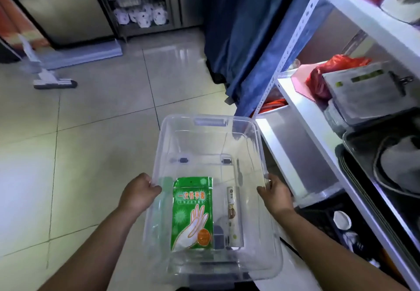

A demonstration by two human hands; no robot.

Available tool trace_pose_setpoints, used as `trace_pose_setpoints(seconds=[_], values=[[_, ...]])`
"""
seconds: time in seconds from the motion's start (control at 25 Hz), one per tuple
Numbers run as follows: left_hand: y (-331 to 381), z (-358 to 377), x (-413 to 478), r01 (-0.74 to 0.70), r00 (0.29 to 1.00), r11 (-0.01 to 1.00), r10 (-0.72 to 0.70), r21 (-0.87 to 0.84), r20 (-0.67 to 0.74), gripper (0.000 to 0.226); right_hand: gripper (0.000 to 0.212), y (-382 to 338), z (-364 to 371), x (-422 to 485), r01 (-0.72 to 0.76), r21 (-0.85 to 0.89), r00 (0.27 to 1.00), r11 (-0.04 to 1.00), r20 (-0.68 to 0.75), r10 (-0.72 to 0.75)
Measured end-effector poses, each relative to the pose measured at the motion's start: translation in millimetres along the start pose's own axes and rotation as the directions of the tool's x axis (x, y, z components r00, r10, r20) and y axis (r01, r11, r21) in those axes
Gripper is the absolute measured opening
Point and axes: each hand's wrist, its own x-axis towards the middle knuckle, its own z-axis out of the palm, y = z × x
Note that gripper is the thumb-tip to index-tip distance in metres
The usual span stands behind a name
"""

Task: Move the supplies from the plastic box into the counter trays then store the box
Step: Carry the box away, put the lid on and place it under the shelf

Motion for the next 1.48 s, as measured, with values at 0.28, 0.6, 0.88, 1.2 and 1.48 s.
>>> trace_pose_setpoints(seconds=[0.28, 0.6, 0.88, 1.2, 1.48], values=[[20, 72, 148, -0.002, 0.99, 0.993, -0.015, 0.12, 0.139, 0.017, 0.045, -1, 45, 156, -0.078, -0.12, 0.996, 0.99, 0.035, 0.083], [-23, 205, 342, 0.013, 0.938, 0.974, -0.09, 0.227, 0.333, 0.02, 0.04, 63, 174, 310, -0.296, -0.069, 0.954, 0.953, 0.033, 0.299], [-68, 315, 433, 0.088, 0.907, 0.966, -0.179, 0.243, 0.381, 0.021, 0.049, 119, 248, 422, -0.188, -0.173, 0.982, 0.967, -0.036, 0.185], [-87, 374, 453, 0.221, 0.873, 0.97, -0.244, 0.104, 0.422, 0.023, 0.056, 157, 280, 492, -0.221, -0.271, 0.975, 0.937, -0.08, 0.207], [-69, 368, 447, 0.171, 0.95, 0.967, -0.212, 0.187, 0.228, 0.042, 0.045, 158, 273, 477, -0.208, -0.218, 0.978, 0.954, -0.078, 0.195]])
